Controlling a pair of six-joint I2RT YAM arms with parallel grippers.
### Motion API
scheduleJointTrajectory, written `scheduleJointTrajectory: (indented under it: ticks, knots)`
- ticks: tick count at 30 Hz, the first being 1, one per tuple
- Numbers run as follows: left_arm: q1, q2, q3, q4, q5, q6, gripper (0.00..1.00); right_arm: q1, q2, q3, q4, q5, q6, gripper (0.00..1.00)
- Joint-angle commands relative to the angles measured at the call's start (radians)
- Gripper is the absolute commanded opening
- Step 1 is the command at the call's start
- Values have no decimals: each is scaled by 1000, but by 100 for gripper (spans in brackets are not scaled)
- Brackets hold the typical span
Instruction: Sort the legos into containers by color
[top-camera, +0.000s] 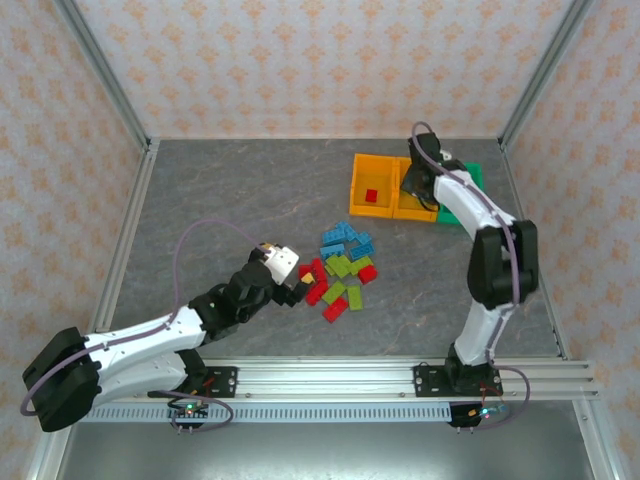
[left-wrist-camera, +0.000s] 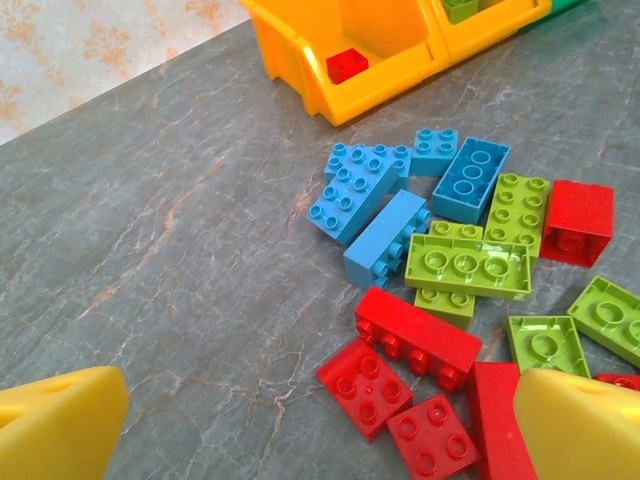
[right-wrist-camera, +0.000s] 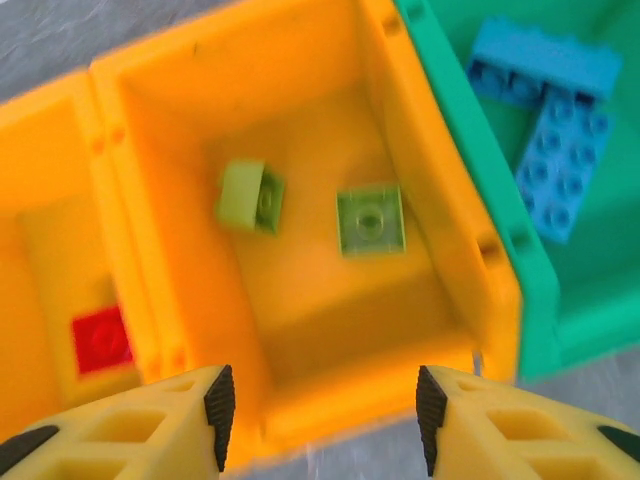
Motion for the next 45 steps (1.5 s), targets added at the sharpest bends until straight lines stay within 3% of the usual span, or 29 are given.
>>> scheduleJointTrajectory:
  ticks: [1,6,10,12,15,19,23,30,34,40,45]
  knots:
    - [6,7,73,-20,-48,-72,100,13,-246,-154,36,-180,59,53]
    - [5,39,193,-235,-131,-383,95,151,-526,-336,-71,-342,54,57]
    - [11,117,284,-406,-145,-577,89,352,-648,-416,-147,-312,103,72]
    - [37,213,355,-455,-66,-619,86,445,-669,-461,-133,-346,142,83]
    - [73,385,489,-505,56,-621,83,529,-676,-499,-116,-344,206,86]
    - [100,574,631,-503,97,-630,84,557,-689,-529,-134,-271,279,86]
    - [153,720,730,-473,179,-739,86,557,-722,-526,-220,-132,279,87]
    - [163,836,792,-369,275,-783,87,557,-751,-555,-206,-54,271,89]
    - [164,804,758,-340,247,-793,87,556,-728,-570,-188,-63,260,89]
    - [144,672,654,-450,175,-820,86,556,-697,-568,-196,-73,248,89]
    - [139,512,482,-471,128,-894,68,556,-690,-583,-173,-78,255,89]
